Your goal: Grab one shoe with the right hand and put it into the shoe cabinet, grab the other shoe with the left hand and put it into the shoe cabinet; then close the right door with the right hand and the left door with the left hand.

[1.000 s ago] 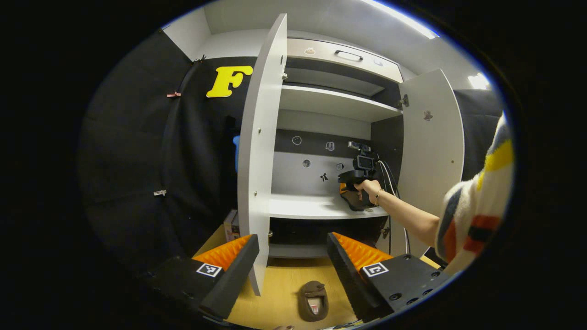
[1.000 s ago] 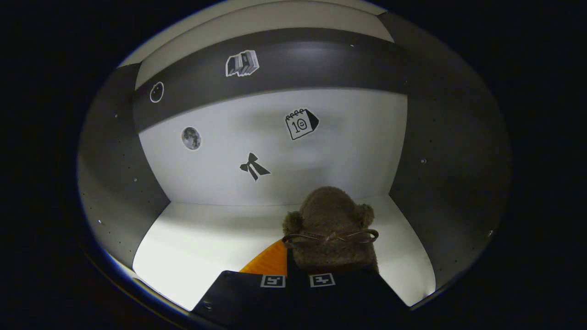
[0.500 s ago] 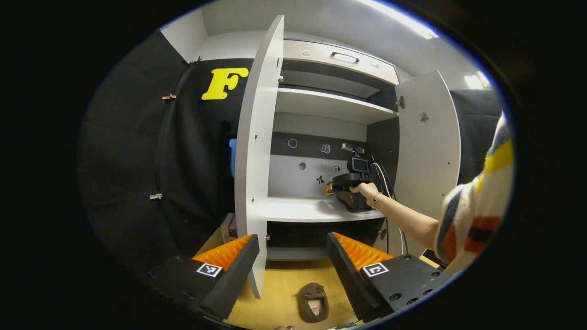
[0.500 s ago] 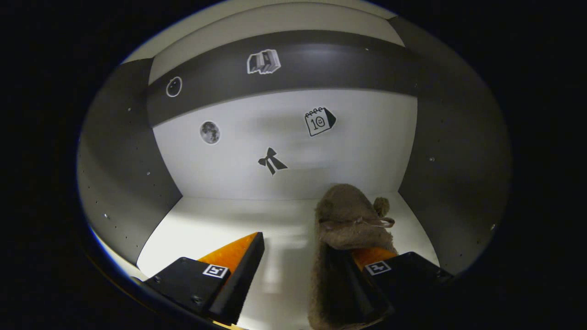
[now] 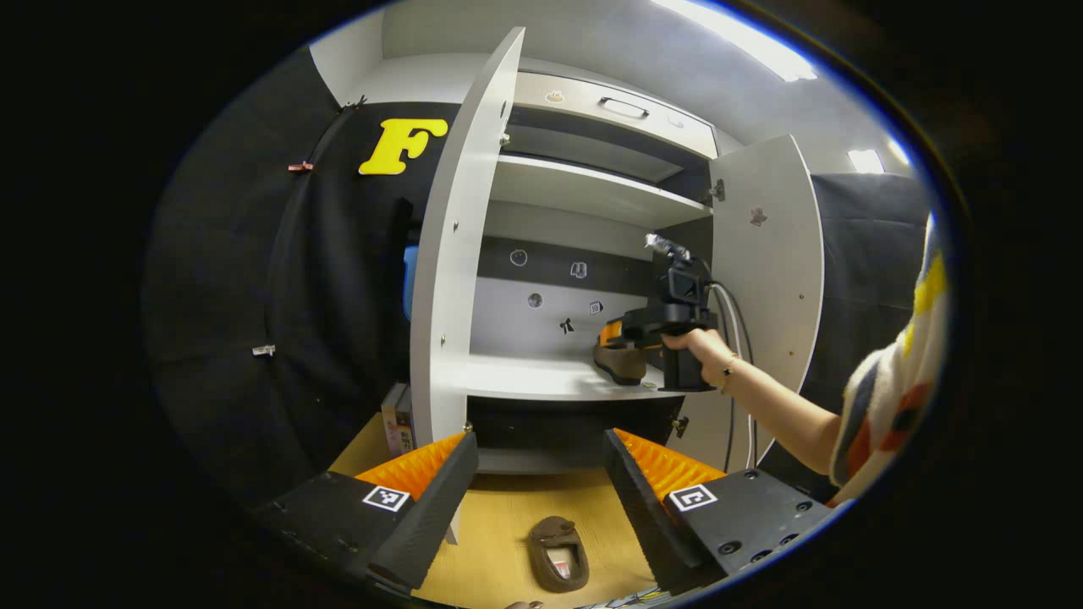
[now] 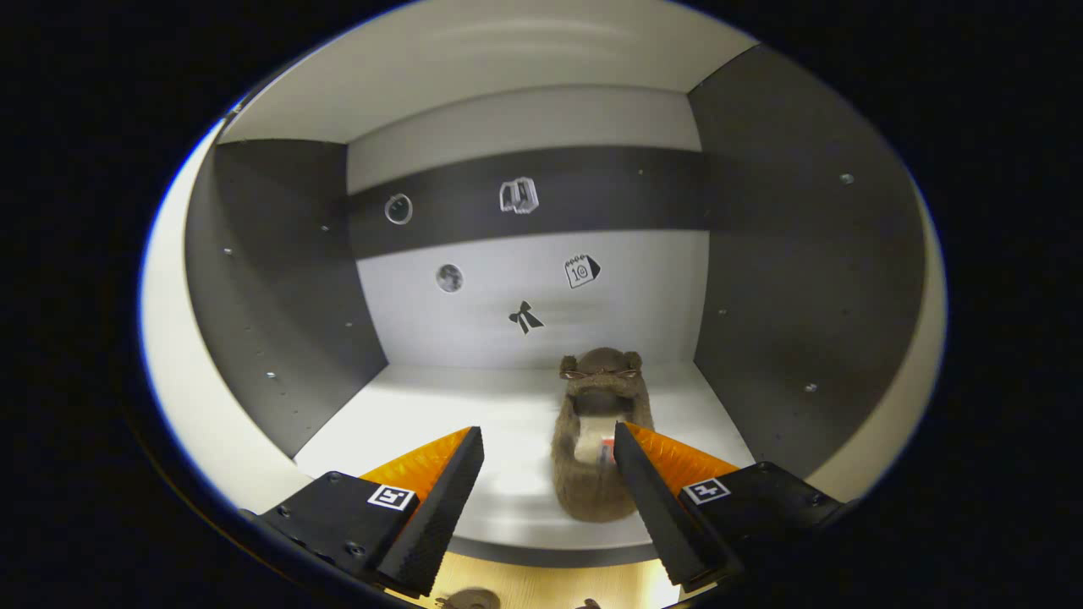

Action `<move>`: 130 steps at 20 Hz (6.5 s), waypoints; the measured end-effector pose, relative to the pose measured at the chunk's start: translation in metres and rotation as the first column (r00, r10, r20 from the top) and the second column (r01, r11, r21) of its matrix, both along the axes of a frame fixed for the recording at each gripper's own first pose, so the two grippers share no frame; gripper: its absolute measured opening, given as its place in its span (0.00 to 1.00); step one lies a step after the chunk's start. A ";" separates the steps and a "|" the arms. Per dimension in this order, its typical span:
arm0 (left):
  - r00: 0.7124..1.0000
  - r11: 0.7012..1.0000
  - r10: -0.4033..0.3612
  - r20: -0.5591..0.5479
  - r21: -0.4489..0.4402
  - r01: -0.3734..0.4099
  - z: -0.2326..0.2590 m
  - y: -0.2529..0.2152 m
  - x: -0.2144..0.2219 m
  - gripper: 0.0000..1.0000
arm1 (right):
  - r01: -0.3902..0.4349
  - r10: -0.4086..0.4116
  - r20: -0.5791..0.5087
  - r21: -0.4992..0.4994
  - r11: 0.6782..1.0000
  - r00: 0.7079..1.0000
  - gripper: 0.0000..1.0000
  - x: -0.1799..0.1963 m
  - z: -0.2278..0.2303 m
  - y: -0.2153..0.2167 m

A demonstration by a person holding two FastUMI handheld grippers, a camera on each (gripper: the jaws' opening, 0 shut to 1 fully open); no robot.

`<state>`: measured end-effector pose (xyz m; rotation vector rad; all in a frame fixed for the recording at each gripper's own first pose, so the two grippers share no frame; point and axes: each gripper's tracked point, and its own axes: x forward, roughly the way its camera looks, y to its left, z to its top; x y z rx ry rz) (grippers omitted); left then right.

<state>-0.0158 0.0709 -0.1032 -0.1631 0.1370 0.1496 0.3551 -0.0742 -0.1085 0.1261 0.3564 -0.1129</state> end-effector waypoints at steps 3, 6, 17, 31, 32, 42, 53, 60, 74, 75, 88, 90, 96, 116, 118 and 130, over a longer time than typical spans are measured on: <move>1.000 0.997 -0.027 0.010 -0.067 0.027 -0.029 -0.010 0.000 0.94 | -0.048 0.054 0.101 -0.057 0.997 0.993 0.99 -0.062 0.031 0.011; 0.996 0.989 -0.088 -0.025 -0.125 0.084 -0.068 -0.030 0.003 0.94 | -0.068 0.100 0.207 -0.155 0.986 0.973 0.99 -0.131 0.048 0.020; 0.941 0.989 -0.121 -0.315 -0.125 0.085 -0.276 -0.043 0.029 0.94 | 0.000 0.075 0.285 -0.252 0.968 0.956 0.95 -0.296 0.037 0.037; 0.881 0.988 -0.073 -0.468 -0.154 0.000 -0.388 -0.024 0.083 0.93 | -0.013 0.082 0.234 -0.284 0.959 0.969 0.98 -0.320 0.040 0.020; 0.882 0.986 -0.085 -0.464 -0.165 0.007 -0.389 -0.026 0.085 0.93 | -0.018 0.086 0.229 -0.287 0.958 0.970 0.98 -0.319 0.038 0.019; 0.873 0.997 -0.044 -0.486 -0.074 0.009 -0.393 -0.017 0.105 0.27 | -0.084 0.135 0.164 -0.288 0.954 0.977 0.98 -0.301 0.011 0.020; 0.899 0.996 -0.036 -0.437 -0.089 -0.004 -0.330 -0.022 0.097 0.05 | -0.135 0.180 0.158 -0.260 0.956 0.971 0.98 -0.287 0.005 0.028; 0.945 1.000 0.000 -0.328 -0.004 -0.002 -0.181 -0.015 0.079 0.05 | -0.175 0.215 0.210 -0.195 0.965 0.954 0.98 -0.283 0.015 0.038; 0.992 0.997 0.072 -0.104 0.048 -0.068 0.021 0.040 0.271 0.05 | -0.120 0.144 0.268 -0.105 0.987 0.953 0.98 -0.286 0.028 0.017; 0.993 0.997 0.074 -0.093 0.042 -0.070 0.026 0.044 0.288 0.05 | -0.124 0.147 0.270 -0.102 0.987 0.951 0.98 -0.285 0.030 0.018; 0.964 0.985 0.171 -0.201 0.050 -0.165 -0.015 0.102 0.468 0.05 | -0.141 0.170 0.219 -0.142 0.980 0.961 0.98 -0.276 0.019 -0.009; 0.953 0.983 0.183 -0.241 0.077 -0.169 -0.030 0.105 0.475 0.05 | -0.148 0.172 0.215 -0.124 0.981 0.961 0.98 -0.275 0.018 -0.009; 0.951 0.991 0.135 -0.280 0.055 -0.124 -0.047 0.097 0.487 0.20 | -0.161 0.189 0.224 -0.136 0.978 0.956 0.98 -0.272 0.021 -0.012; 0.999 0.982 -0.028 0.043 0.188 0.020 0.095 0.012 0.223 0.98 | -0.199 0.238 0.398 -0.137 0.970 0.886 0.98 -0.283 0.099 0.018; 0.995 0.988 -0.089 0.037 0.131 0.083 0.089 -0.009 0.177 0.99 | -0.162 0.200 0.430 -0.123 0.979 0.880 0.98 -0.294 0.117 0.009; 0.930 0.983 -0.184 0.317 0.058 0.175 0.144 -0.042 0.022 0.96 | 0.201 -0.096 0.396 -0.232 0.952 0.913 0.98 -0.353 0.121 -0.155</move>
